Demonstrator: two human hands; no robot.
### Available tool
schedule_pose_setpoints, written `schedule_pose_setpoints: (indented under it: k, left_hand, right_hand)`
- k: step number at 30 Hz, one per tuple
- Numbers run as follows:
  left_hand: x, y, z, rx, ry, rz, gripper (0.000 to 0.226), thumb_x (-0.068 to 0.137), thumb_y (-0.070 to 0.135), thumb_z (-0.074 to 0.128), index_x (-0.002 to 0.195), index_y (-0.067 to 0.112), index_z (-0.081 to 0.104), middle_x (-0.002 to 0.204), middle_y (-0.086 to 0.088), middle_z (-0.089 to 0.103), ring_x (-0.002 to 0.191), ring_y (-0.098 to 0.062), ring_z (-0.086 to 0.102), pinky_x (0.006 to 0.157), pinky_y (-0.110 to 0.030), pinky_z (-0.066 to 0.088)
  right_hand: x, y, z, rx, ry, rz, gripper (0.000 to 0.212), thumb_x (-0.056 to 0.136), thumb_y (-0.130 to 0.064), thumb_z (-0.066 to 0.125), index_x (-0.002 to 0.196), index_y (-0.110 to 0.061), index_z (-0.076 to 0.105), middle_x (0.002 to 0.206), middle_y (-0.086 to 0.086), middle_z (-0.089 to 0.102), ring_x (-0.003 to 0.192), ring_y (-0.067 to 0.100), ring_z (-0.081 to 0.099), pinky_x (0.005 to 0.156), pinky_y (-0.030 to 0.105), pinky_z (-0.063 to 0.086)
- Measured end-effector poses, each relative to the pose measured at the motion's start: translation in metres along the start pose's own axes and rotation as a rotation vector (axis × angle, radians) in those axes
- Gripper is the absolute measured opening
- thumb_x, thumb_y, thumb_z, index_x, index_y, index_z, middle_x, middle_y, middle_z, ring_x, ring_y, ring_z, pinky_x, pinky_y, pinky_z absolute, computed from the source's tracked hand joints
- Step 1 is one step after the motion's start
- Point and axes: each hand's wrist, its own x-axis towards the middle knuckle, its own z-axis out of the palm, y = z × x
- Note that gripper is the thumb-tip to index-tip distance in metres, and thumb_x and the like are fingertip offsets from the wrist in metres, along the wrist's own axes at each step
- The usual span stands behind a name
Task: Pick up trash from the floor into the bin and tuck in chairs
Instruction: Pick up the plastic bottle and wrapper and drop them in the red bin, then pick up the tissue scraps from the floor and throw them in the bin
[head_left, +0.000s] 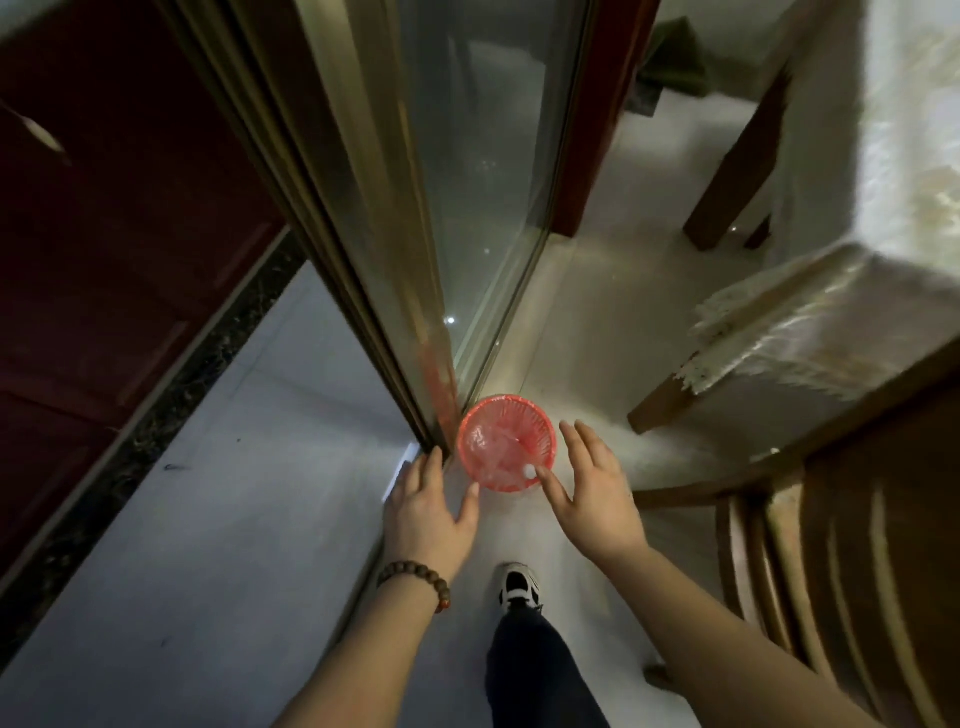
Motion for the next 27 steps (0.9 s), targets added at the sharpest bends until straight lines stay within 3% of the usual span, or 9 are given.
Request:
schedule_pose_setpoints:
  k: [12,15,18,24,27]
  left_hand:
    - [-0.172,0.022,-0.063,0.065,0.023,0.220,0.068,0.087,0.053,0.041,0.143,0.014,0.035,0.146,-0.009,0.039,0.138,-0.026,0.028,0.111,-0.044,0.028]
    - [-0.200,0.040,-0.057,0.071,-0.023,0.266,0.075,0.081,0.057,0.034,0.144,0.017,0.033,0.148,-0.007,0.036,0.139,-0.026,0.025,0.113,-0.043,0.024]
    - [-0.230,0.066,-0.043,0.100,-0.096,0.371,0.068,0.088,0.053,0.041,0.146,0.019,0.028,0.152,-0.005,0.030,0.141,-0.024,0.020,0.115,-0.042,0.019]
    - [-0.298,0.130,0.006,0.197,-0.261,0.591,0.065,0.090,0.050,0.045,0.145,0.016,0.031,0.151,-0.005,0.032,0.141,-0.022,0.021,0.115,-0.037,0.018]
    - [-0.339,0.163,0.038,0.251,-0.353,0.715,0.066,0.091,0.051,0.042,0.145,0.018,0.028,0.151,-0.005,0.031,0.141,-0.022,0.021,0.114,-0.038,0.019]
  right_hand:
    - [-0.208,-0.039,-0.075,-0.043,0.182,0.106,0.063,0.092,-0.047,0.045,0.145,-0.019,0.026,0.153,0.007,0.027,0.141,0.021,0.020,0.113,0.034,0.016]
    - [-0.244,-0.029,-0.089,-0.041,0.215,0.168,0.062,0.092,-0.047,0.045,0.145,-0.020,0.026,0.153,0.006,0.025,0.142,0.021,0.017,0.114,0.032,0.013]
    - [-0.286,-0.010,-0.108,-0.044,0.275,0.243,0.061,0.092,-0.046,0.045,0.144,-0.017,0.030,0.152,0.007,0.028,0.141,0.021,0.020,0.114,0.034,0.016]
    - [-0.386,0.047,-0.138,-0.009,0.402,0.488,0.057,0.091,-0.045,0.048,0.139,-0.016,0.037,0.141,0.010,0.042,0.129,0.027,0.038,0.106,0.038,0.031]
    - [-0.442,0.079,-0.152,0.020,0.478,0.599,0.057,0.091,-0.044,0.049,0.139,-0.015,0.038,0.145,0.009,0.039,0.132,0.025,0.034,0.108,0.034,0.026]
